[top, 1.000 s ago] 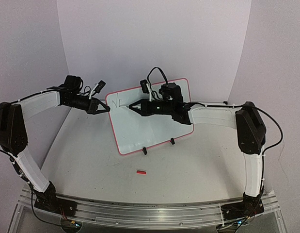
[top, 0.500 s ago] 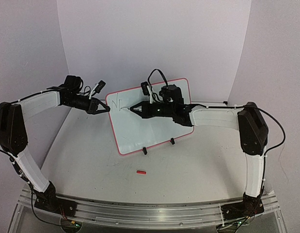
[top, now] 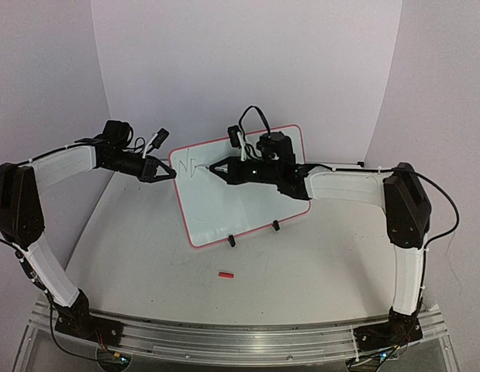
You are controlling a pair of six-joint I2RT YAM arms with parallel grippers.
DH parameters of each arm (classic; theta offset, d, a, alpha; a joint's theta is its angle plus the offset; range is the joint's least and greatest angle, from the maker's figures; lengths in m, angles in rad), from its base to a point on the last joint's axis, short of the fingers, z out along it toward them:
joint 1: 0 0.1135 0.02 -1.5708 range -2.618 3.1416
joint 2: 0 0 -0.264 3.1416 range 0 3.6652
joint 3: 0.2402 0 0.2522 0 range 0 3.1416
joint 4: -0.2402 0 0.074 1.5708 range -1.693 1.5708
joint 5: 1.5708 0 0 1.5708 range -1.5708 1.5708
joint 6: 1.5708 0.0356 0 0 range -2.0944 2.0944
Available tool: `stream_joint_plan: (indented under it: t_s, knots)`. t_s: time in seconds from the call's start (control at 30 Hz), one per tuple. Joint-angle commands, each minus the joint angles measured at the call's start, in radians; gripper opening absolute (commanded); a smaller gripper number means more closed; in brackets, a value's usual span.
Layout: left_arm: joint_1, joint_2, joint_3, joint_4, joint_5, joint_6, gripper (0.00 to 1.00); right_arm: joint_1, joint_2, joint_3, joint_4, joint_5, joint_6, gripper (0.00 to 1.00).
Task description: Write a sentence on the whiteboard
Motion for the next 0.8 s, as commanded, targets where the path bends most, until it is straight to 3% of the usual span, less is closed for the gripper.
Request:
stream_joint_plan:
  t_s: [0.0,0.77]
  knots:
    - [-0.023,-0.024,-0.002,-0.022,-0.041,0.076,0.0,-0.016,-0.022,0.047,0.036,0.077,-0.005,0.0]
    - [-0.025,-0.029,-0.002,-0.024,-0.042,0.077,0.0,-0.017,-0.01,-0.033,0.051,0.055,0.02,0.0]
